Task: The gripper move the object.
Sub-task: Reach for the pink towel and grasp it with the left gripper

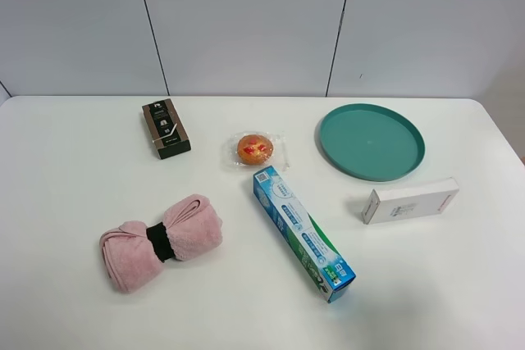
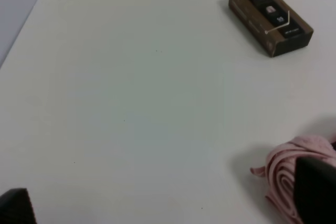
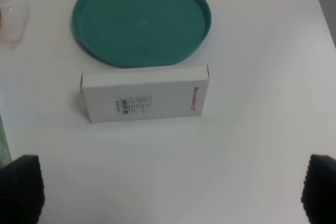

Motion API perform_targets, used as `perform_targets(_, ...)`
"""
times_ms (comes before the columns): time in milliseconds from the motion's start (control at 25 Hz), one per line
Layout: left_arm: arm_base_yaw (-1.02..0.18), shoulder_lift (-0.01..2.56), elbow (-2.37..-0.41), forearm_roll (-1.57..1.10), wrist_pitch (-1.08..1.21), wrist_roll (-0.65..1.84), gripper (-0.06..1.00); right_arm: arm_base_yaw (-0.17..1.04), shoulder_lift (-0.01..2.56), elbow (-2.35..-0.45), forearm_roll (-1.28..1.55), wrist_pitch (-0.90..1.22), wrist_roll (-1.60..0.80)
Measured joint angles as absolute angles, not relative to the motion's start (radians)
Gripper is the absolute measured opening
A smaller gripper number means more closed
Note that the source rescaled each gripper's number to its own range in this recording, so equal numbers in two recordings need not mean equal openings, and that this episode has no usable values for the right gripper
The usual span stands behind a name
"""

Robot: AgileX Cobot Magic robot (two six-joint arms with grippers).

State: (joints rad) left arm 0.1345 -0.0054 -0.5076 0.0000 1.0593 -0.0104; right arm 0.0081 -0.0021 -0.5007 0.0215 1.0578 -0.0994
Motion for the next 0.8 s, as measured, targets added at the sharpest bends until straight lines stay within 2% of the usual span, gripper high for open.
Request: perform_targets(800, 0.134, -0.005, -0.508, -0.008, 1.059, 0.000, 1.00, 0.008, -0.002, -0.501, 0.022, 1.058, -0.099)
